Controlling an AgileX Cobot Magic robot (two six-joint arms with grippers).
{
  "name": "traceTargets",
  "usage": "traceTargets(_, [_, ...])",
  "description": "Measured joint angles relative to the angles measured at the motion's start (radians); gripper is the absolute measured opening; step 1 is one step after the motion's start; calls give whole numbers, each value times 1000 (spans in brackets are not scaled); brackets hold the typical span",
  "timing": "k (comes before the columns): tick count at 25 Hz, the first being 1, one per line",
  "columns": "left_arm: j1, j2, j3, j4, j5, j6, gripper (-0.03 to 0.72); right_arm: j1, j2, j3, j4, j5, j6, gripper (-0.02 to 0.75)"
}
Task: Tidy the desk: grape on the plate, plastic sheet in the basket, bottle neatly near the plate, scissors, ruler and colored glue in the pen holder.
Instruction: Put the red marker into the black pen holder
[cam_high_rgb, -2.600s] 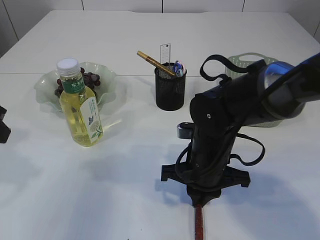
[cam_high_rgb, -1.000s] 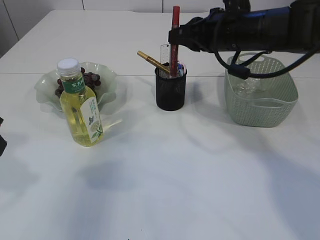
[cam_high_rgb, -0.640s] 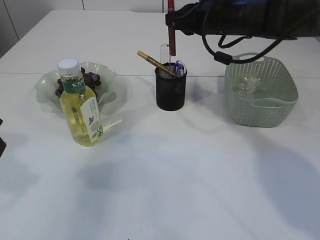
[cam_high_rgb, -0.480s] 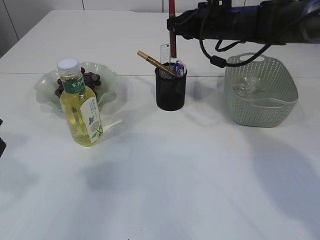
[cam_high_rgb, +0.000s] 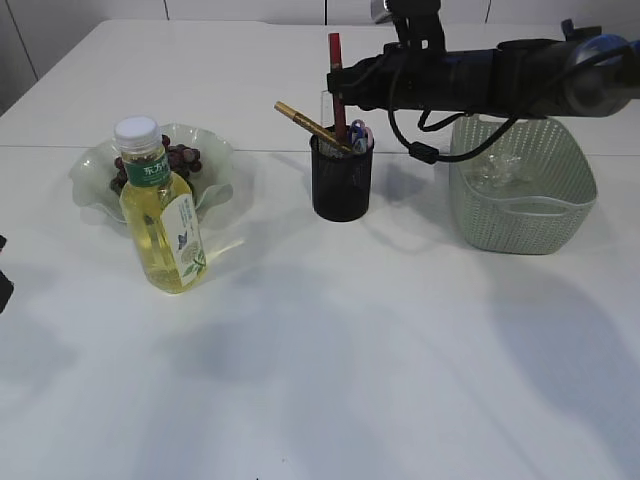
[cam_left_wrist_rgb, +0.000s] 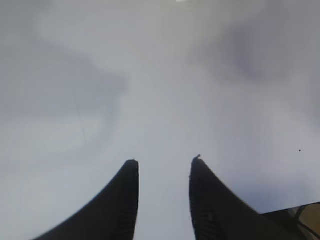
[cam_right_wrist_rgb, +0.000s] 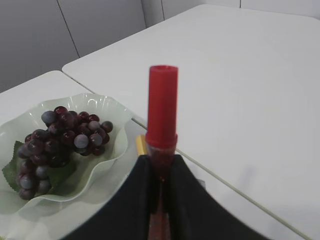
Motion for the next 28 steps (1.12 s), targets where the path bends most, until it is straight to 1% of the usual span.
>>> traceTargets(10, [0,0,0,0,-28,0,253,0,33,-7,4,2,-80,81])
traceTargets(25, [0,0,0,2,-34,0,253,0,45,-7,4,15,-87,81])
traceTargets(27, [0,0,0,2,-34,0,253,0,45,-7,4,15,-87,100])
traceTargets(28, [0,0,0,2,-34,0,253,0,45,-7,4,15,-87,125])
